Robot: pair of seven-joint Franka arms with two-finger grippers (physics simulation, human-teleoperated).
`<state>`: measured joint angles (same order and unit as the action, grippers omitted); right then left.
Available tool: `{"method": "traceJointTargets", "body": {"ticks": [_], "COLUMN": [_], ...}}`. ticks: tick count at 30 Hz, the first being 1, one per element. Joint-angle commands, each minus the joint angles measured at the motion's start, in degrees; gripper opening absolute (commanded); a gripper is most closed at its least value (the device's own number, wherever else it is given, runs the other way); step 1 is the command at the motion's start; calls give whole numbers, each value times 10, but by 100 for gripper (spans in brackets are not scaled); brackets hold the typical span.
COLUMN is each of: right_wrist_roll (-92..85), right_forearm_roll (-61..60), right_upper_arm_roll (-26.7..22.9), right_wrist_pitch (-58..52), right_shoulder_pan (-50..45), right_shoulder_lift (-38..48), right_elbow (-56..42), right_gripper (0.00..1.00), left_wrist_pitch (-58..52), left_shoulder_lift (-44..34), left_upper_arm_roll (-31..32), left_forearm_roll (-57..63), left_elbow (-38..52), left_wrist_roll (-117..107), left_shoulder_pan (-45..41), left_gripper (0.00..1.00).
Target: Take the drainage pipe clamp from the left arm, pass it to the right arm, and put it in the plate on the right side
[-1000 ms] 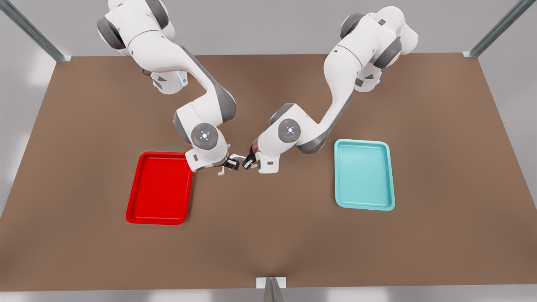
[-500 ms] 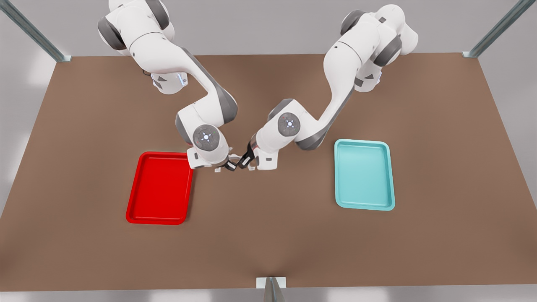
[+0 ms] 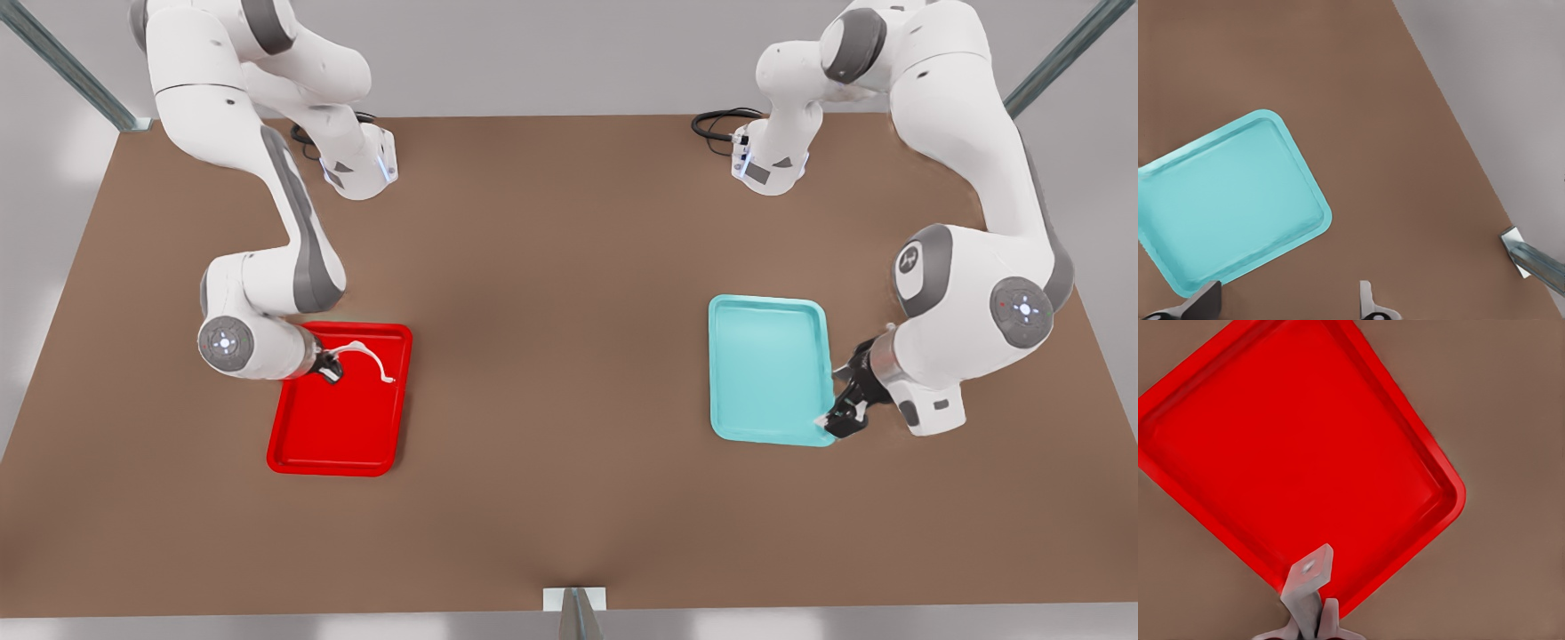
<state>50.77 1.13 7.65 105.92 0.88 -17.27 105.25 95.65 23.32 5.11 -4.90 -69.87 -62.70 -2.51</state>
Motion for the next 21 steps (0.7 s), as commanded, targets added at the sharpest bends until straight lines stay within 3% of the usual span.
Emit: {"method": "traceJointTargets", "body": {"ticks": [1,3,4,9,14,15,16,20,21], "right_wrist_roll": [-368,-407,-426,-470,-471,-471,-470,-471,-470], "right_forearm_roll": [0,1,1,4,4,4,4,4,4], "right_upper_arm_roll": [4,82,92,92,92,92,92,96,111], "right_wrist_pitch": [107,186,204,326,376,373,372,345,284], "right_shoulder_pan": [43,140,158,171,173,172,171,169,171], "right_shoulder_lift": [14,25,23,-13,-60,-60,-58,-24,13], "right_elbow": [49,117,128,145,145,145,144,132,106], "right_gripper": [21,21,21,21,24,53,99,100,100], "left_wrist_pitch": [-99,-94,-95,-97,-99,-100,-99,-96,-98], "left_shoulder_lift": [-57,-74,-71,-67,-66,-66,-66,-65,-64], "left_upper_arm_roll": [0,0,0,3,3,3,3,3,3], "left_forearm_roll": [44,45,46,58,58,58,58,58,58], "left_elbow": [-40,-45,-41,-40,-40,-40,-40,-40,-40], "left_wrist_roll": [553,565,573,601,601,601,601,601,600], "left_shoulder_pan": [8,2,-7,-7,-7,-7,-7,-7,-9], "left_gripper": [100,100,100,100,100,100,100,100,100]}}
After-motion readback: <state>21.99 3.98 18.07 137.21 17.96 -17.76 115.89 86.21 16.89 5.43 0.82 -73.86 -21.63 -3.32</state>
